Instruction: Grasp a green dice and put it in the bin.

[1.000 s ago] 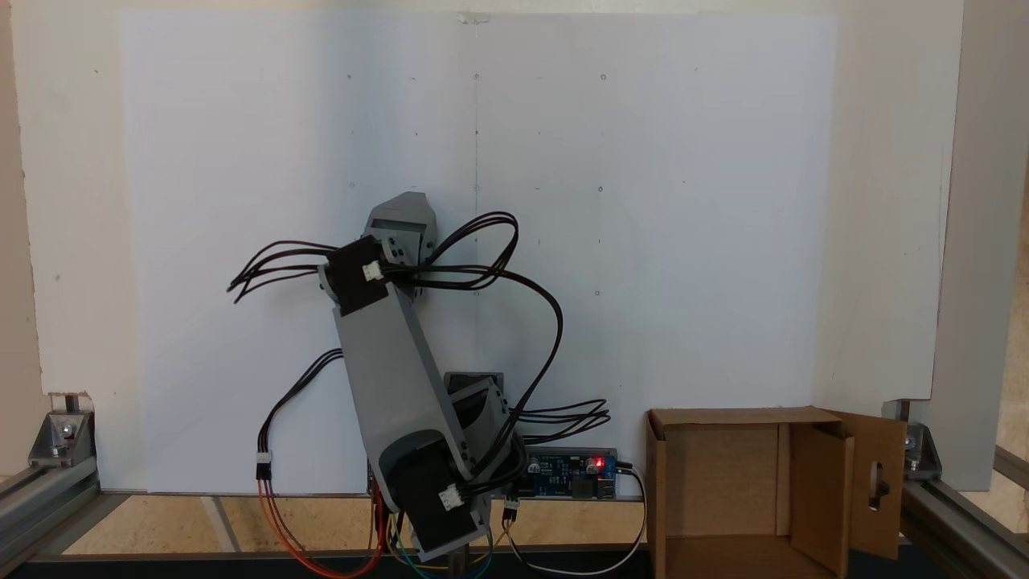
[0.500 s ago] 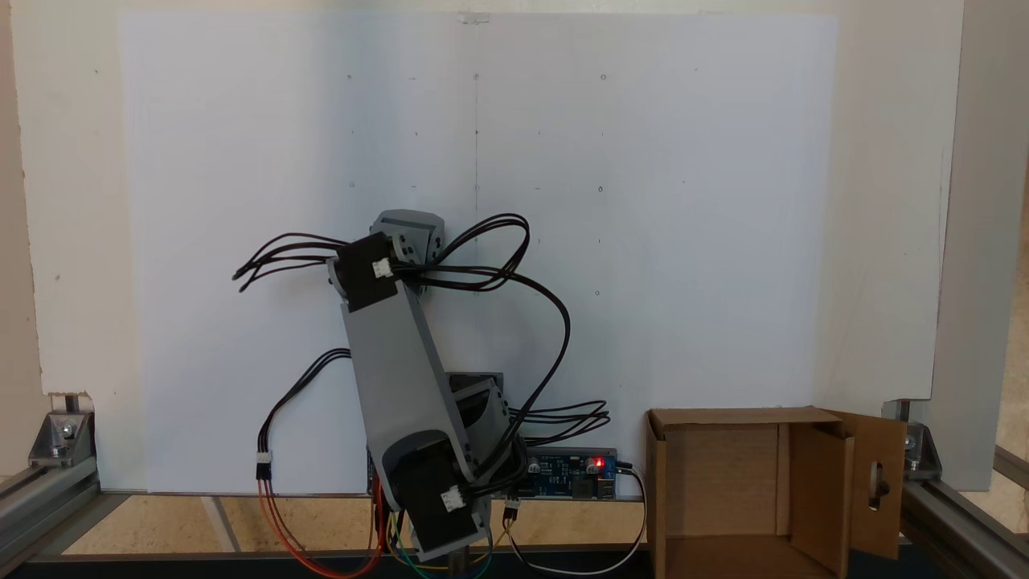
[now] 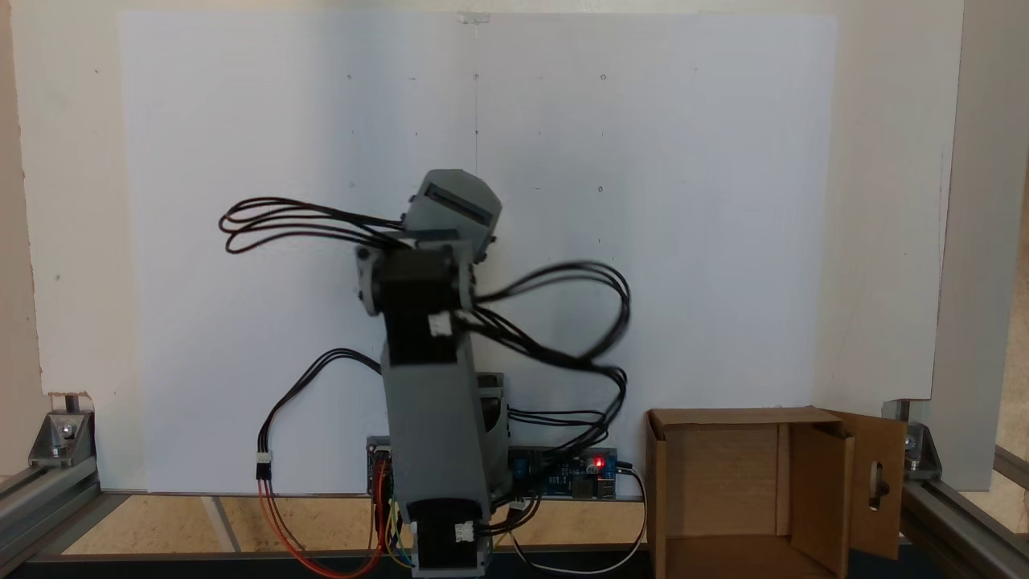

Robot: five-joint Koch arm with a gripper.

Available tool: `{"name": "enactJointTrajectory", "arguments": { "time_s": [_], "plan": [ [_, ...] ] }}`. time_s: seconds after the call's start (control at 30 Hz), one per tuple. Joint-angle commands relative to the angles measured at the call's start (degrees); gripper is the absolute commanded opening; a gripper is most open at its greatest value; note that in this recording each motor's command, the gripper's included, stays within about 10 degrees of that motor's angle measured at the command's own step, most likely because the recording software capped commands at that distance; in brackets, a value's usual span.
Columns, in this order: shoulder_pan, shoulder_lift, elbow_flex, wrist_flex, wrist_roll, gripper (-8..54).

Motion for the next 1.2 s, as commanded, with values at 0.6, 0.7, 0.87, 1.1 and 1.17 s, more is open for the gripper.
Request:
{"name": "enactJointTrajectory", "arguments": {
  "time_s": [0.6,0.7,0.87,1.1,1.17],
  "plan": [
    [77.8,-4.2,-6.9,0.0,-45.6,11.5],
    [85.7,-7.7,-6.9,-2.5,-49.4,11.5],
    [95.5,-14.2,-6.8,-10.2,-53.9,11.5],
    [100.9,-20.0,-1.2,-15.8,-59.2,11.5],
    [101.1,-20.0,1.9,-17.1,-59.8,13.7]
  ]
}}
